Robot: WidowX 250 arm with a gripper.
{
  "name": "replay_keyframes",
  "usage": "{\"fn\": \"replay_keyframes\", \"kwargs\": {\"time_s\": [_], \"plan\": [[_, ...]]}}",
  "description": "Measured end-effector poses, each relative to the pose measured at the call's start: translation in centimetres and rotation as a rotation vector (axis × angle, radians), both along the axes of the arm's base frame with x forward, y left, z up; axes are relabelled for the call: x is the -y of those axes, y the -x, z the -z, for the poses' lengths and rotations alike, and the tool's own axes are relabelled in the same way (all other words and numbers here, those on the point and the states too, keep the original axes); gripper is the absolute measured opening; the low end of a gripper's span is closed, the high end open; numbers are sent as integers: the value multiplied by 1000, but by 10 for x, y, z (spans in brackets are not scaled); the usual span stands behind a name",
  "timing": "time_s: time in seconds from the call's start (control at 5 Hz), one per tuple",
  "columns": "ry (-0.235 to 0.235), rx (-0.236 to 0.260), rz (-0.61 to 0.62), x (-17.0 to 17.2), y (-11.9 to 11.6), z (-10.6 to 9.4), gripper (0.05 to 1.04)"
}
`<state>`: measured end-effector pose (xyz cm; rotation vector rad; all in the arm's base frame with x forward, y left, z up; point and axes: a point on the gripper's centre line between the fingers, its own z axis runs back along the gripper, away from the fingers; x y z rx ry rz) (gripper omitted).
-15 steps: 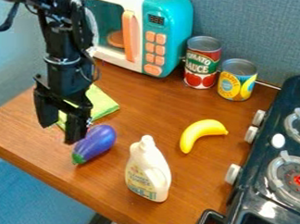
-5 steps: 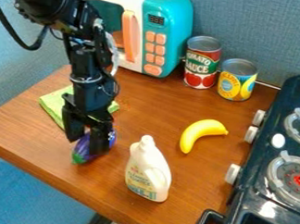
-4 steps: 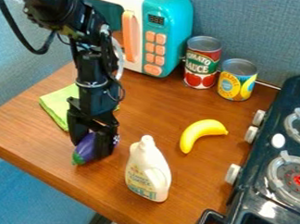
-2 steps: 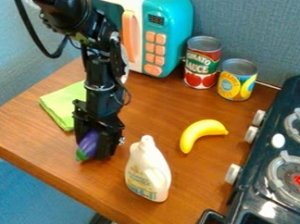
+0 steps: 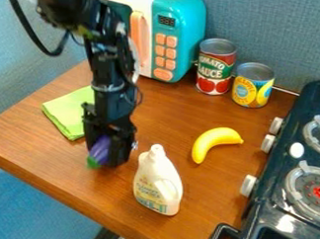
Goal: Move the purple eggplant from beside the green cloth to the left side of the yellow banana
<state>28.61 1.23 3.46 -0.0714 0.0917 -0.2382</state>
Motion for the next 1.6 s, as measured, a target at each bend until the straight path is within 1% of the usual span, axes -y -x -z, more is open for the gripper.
{"fn": "replay_keyframes", "kwargs": {"time_s": [0.2, 0.4, 0.6, 0.8, 1.0, 1.2, 1.4, 1.6], "plan": [[24, 67, 31, 15, -12, -27, 801], [24, 97, 35, 25, -46, -42, 801], [32, 40, -1, 33, -83, -15, 801], [21, 56, -19, 35, -111, -8, 801], [-4, 13, -14, 35, -116, 4, 801], [-15, -7, -18, 33, -114, 11, 801], [-14, -9, -17, 33, -110, 14, 851], [-15, -4, -24, 33, -102, 14, 1006]]}}
